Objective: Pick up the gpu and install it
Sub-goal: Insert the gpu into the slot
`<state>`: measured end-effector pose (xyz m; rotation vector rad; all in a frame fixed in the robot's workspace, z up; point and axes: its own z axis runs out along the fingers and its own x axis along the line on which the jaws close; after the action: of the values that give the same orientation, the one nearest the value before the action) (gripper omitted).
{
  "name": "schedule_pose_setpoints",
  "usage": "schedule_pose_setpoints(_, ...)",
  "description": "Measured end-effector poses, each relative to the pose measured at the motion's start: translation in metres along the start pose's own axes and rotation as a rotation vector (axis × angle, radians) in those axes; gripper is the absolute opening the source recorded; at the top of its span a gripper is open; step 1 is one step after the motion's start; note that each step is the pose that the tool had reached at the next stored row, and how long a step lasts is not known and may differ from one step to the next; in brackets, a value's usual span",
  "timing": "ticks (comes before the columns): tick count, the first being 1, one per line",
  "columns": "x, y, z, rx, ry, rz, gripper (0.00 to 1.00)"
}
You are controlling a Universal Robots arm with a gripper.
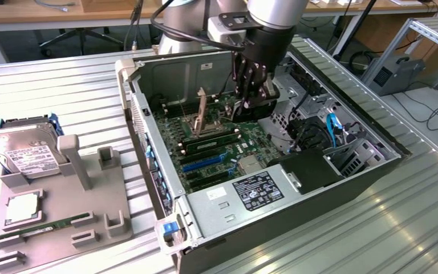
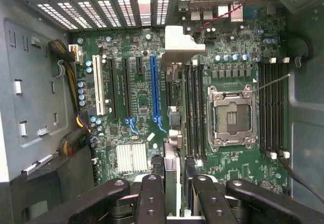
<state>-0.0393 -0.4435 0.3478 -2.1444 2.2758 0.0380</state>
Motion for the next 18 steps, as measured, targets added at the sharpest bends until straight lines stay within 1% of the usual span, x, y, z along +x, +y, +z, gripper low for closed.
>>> schedule_pose_setpoints(10,0.0007,-0.0001,0.0019,0.0,-0.0001,0.0,0.26)
schedule_pose_setpoints(18,0.0023,-0.0002,0.0054,0.0,0.0,0.0,0.26)
